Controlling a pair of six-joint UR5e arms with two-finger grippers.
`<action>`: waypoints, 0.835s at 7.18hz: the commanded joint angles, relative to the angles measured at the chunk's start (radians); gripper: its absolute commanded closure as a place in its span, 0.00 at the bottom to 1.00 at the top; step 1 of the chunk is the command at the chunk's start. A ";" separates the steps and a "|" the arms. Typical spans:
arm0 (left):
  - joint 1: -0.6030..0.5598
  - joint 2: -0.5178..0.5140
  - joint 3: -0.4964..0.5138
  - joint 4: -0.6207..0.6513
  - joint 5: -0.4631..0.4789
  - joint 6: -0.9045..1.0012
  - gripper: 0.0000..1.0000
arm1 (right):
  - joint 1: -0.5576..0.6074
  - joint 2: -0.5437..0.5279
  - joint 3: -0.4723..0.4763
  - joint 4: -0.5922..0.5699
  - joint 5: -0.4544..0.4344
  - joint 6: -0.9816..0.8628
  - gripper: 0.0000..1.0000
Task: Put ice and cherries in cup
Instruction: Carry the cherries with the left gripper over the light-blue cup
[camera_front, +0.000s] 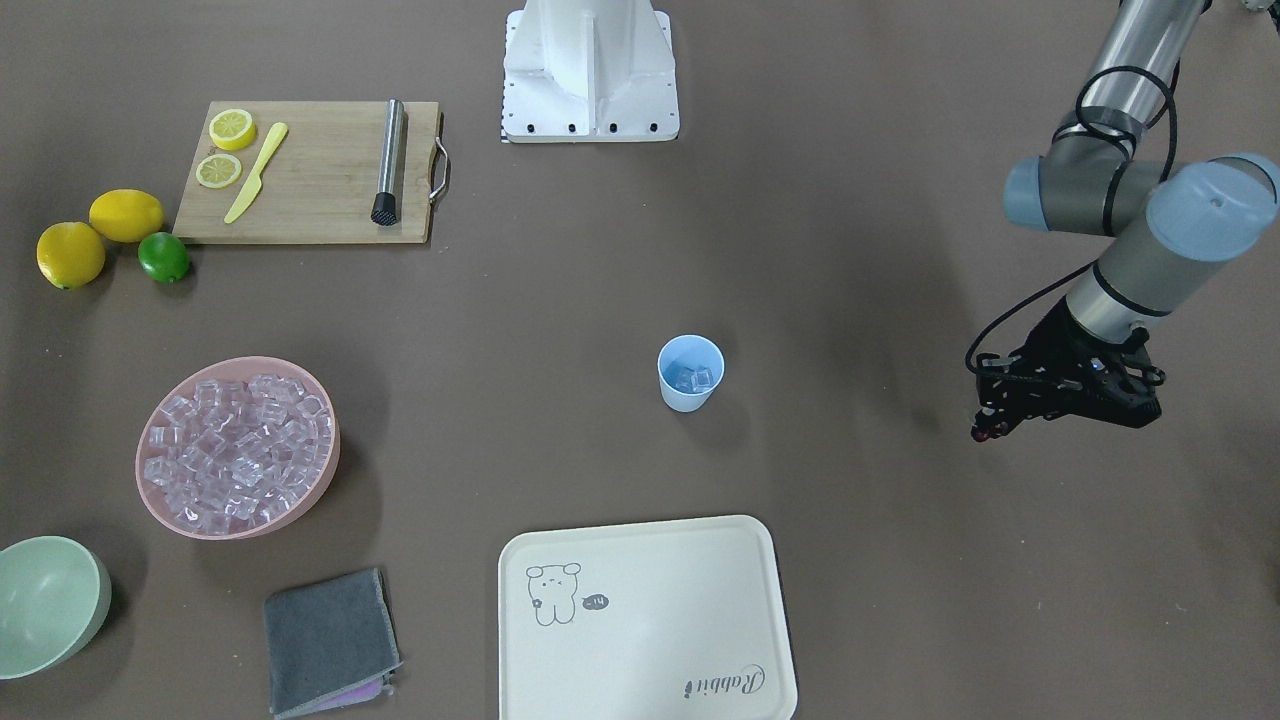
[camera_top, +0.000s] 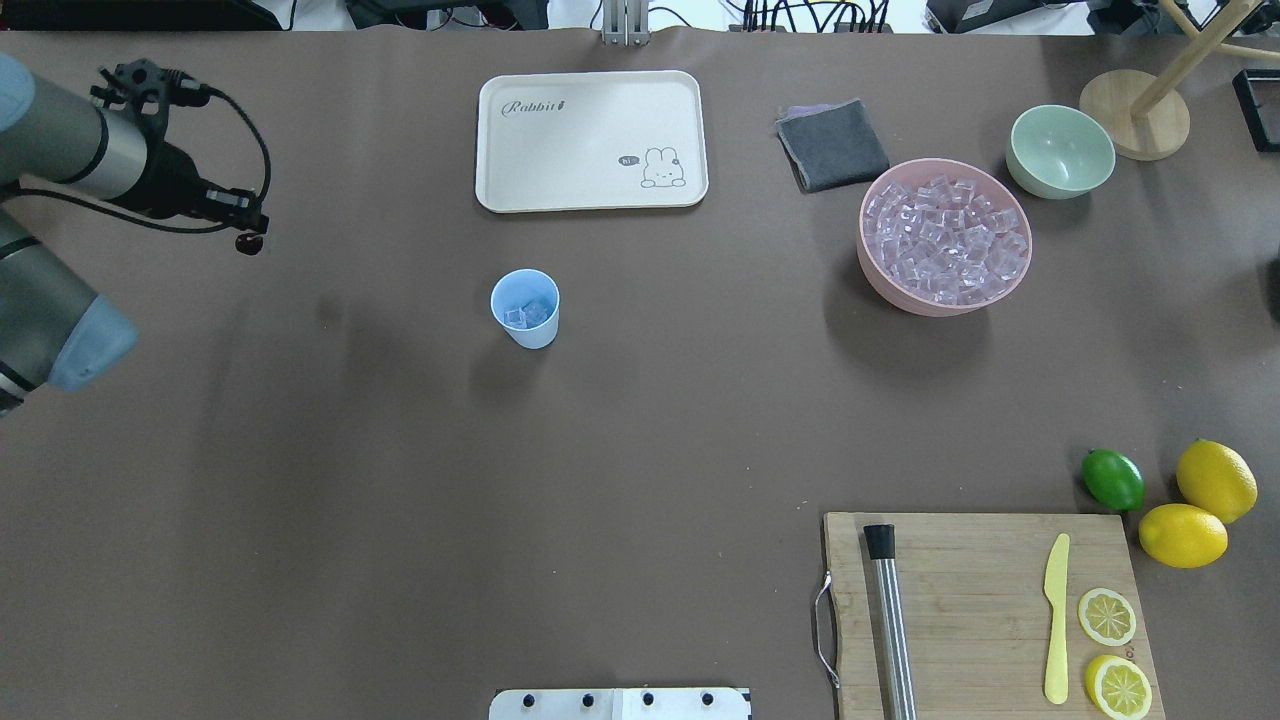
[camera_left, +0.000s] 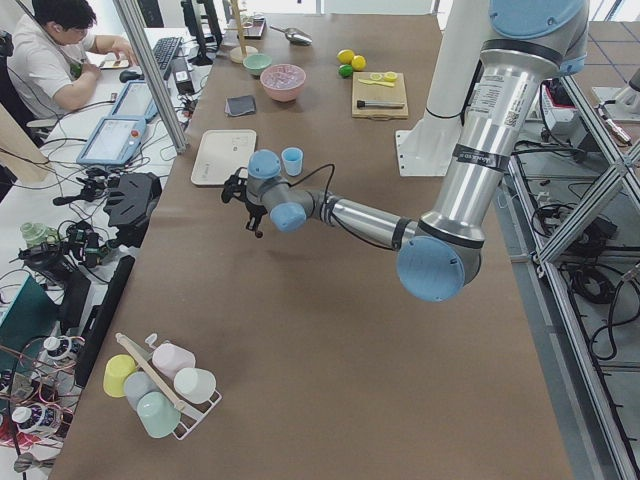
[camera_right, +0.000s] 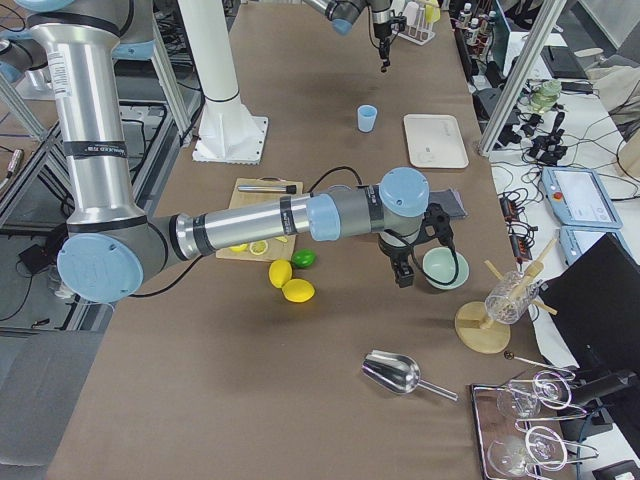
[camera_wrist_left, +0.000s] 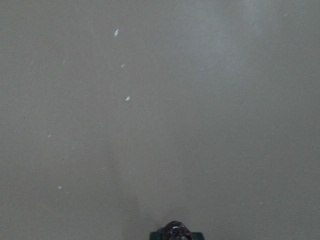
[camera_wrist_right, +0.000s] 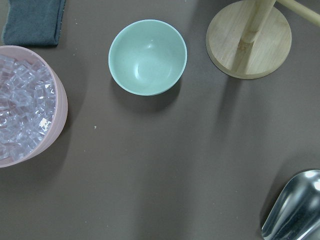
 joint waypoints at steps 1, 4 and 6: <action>0.038 -0.185 -0.138 0.268 -0.009 -0.111 1.00 | 0.002 -0.018 -0.002 0.001 -0.001 -0.005 0.01; 0.173 -0.320 -0.098 0.266 0.008 -0.263 1.00 | 0.006 -0.033 -0.001 -0.001 0.002 -0.008 0.01; 0.221 -0.343 -0.074 0.259 0.078 -0.265 1.00 | 0.032 -0.062 -0.005 -0.004 -0.001 -0.019 0.01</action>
